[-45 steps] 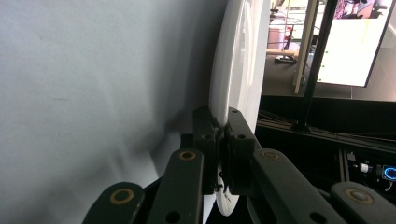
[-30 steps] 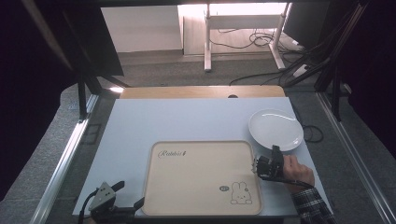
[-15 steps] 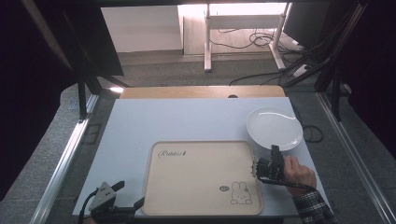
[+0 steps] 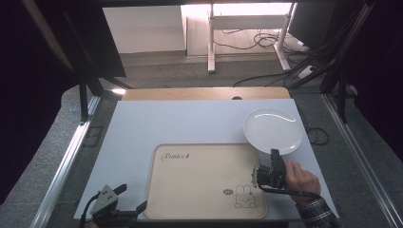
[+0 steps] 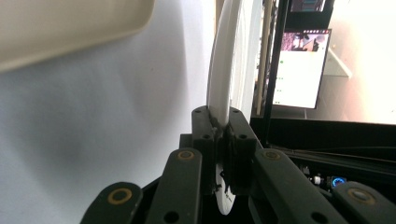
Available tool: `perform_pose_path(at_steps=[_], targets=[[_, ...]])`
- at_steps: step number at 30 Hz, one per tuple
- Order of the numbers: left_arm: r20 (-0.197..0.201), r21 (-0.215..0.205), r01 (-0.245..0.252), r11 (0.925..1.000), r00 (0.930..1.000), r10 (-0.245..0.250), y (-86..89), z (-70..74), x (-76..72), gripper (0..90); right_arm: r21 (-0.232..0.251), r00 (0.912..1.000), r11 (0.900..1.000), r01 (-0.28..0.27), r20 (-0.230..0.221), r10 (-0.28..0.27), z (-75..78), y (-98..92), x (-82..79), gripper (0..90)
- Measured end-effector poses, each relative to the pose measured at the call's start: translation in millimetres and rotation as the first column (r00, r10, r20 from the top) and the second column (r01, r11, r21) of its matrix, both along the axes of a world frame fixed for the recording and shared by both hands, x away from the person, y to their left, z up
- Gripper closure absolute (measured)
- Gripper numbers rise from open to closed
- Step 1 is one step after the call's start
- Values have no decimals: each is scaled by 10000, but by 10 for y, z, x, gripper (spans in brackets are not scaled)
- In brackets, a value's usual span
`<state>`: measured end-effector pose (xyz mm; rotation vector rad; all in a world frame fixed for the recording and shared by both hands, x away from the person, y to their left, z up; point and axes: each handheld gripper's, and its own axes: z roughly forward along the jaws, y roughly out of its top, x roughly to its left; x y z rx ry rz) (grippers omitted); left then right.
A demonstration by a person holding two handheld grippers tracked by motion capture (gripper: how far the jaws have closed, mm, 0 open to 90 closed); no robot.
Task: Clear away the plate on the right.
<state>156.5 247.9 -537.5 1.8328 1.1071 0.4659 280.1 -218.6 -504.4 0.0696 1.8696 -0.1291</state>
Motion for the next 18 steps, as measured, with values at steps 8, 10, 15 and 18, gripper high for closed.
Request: perform_pose_path(at_steps=[8,10,15,18], targets=[[-5,-2,-6,10000,10000,6,0,0,1,23,128,9968,9973,-724,-330,728,51,56,-53,853],[-1,-1,-1,10000,10000,1,0,0,1,23,94,9954,9958,-910,-278,913,70,91,-98,853],[0,-1,-4,10000,10000,4,0,0,0,23,151,9926,9928,-1185,-236,1188,84,156,-167,852],[-2,-3,-6,10000,10000,6,0,0,0,23,100,9905,9907,-1359,-216,1360,92,180,-185,852]])
